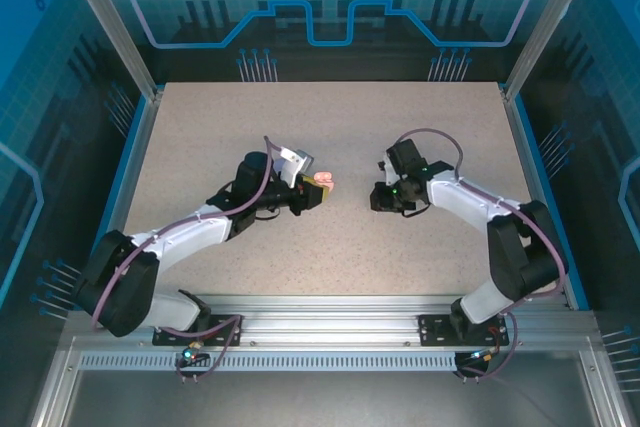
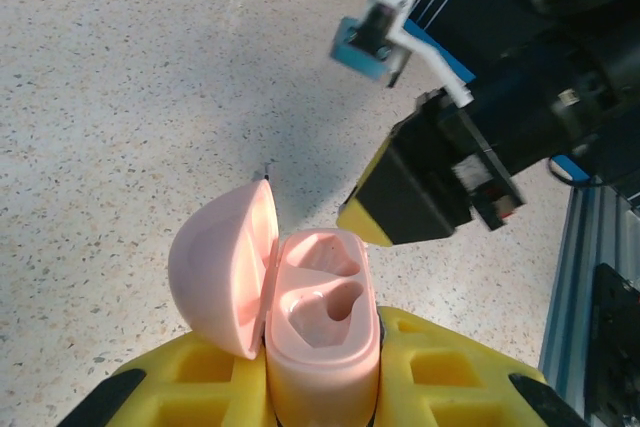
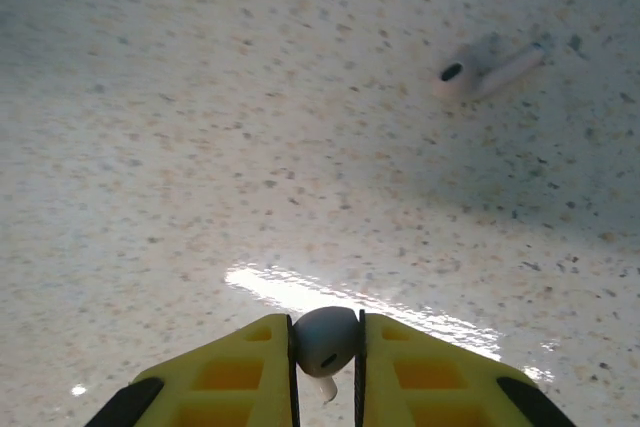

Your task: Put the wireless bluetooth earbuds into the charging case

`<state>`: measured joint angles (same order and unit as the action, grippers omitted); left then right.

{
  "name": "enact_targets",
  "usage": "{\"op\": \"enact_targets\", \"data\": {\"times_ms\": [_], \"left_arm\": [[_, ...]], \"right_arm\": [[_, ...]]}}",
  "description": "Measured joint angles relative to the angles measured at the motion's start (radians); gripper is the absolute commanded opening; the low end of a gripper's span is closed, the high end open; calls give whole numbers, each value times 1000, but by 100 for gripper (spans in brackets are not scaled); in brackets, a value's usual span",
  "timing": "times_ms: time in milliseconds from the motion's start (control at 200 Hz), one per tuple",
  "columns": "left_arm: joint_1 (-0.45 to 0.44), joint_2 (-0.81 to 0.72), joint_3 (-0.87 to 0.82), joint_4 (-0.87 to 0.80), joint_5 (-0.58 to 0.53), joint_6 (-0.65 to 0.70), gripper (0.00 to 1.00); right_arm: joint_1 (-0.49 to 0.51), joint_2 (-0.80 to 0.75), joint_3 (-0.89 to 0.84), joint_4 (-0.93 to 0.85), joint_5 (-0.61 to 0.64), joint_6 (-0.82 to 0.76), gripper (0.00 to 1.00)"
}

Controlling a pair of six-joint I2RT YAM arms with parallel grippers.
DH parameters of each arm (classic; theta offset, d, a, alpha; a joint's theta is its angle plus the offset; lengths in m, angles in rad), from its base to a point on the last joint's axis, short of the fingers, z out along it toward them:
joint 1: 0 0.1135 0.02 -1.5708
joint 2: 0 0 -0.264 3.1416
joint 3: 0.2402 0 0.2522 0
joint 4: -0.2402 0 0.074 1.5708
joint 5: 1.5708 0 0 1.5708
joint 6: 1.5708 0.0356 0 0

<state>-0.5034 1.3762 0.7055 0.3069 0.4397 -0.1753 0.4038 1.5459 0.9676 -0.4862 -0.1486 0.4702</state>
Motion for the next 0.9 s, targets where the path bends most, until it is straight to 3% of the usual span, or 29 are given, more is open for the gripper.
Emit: {"op": "enact_targets", "data": {"times_ms": [330, 900], "left_arm": [[-21, 32, -37, 80, -63, -94, 5], [-55, 67, -37, 248, -19, -164, 6]], "right_arm": [[-1, -170, -20, 122, -93, 44, 19], [13, -318, -19, 291, -210, 97, 20]]}}
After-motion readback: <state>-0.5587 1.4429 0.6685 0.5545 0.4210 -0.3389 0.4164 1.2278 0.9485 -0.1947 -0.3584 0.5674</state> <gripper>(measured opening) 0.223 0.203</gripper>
